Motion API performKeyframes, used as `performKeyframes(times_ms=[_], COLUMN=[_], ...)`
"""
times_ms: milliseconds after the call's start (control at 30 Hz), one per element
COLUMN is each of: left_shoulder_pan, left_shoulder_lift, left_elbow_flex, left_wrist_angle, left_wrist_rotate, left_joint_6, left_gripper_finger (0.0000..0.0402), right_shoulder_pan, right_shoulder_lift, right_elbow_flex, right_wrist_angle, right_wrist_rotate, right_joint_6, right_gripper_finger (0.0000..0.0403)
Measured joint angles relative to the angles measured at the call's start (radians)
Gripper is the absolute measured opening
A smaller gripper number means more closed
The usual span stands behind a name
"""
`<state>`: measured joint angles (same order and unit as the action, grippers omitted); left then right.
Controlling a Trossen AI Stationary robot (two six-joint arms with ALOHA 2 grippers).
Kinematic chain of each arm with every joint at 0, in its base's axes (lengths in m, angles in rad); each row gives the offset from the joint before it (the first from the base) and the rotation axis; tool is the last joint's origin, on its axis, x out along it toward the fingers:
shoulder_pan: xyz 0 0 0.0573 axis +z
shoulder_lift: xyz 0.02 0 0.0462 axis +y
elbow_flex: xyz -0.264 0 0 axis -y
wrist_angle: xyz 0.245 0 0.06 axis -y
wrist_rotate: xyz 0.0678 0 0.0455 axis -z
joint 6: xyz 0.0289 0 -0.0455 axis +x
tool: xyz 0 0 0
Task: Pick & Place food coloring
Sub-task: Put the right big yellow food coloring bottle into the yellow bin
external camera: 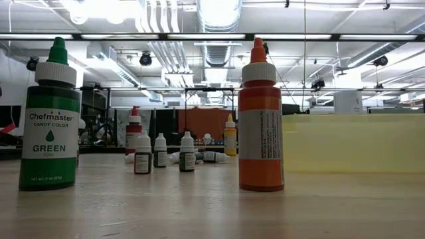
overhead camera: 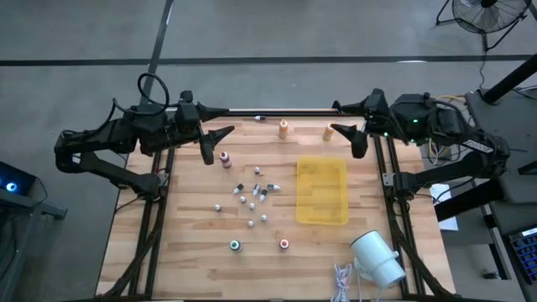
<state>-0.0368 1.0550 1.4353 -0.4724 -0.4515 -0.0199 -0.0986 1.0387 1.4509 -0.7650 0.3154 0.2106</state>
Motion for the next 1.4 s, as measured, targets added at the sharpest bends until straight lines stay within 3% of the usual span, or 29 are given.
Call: performKeyframes(times_ms=[233, 567, 800, 1033, 1233, 1400], left_shoulder_pan=[0.000, 0.000, 0.000, 0.000, 0.000, 0.000], left_shoulder_lift=[0.000, 0.000, 0.000, 0.000, 0.000, 0.000], left_elbow_flex=[0.000, 0.000, 0.000, 0.000, 0.000, 0.000], left_wrist_angle=[-0.026, -0.040, -0.039, -0.037, -0.037, -0.037], left_wrist_rotate=[0.001, 0.001, 0.002, 0.002, 0.002, 0.002], left_joint_6=[-0.044, -0.045, -0.045, -0.045, -0.042, -0.041], left_gripper_finger=[0.0204, 0.0204, 0.0204, 0.0204, 0.0204, 0.0204], right_shoulder_pan=[-0.004, -0.113, -0.222, -0.321, -0.407, -0.466], right_shoulder_lift=[0.024, 0.020, 0.039, 0.065, 0.110, 0.162], right_elbow_flex=[0.000, 0.000, 0.000, 0.000, 0.000, 0.000], right_wrist_angle=[-0.010, -0.015, -0.020, -0.037, -0.095, -0.124], right_wrist_rotate=[0.001, -0.003, -0.110, -0.115, -0.212, -0.225], right_joint_6=[0.039, 0.071, 0.083, 0.074, 0.057, 0.008], right_gripper_finger=[0.0286, 0.0284, 0.0281, 0.0281, 0.0277, 0.0276])
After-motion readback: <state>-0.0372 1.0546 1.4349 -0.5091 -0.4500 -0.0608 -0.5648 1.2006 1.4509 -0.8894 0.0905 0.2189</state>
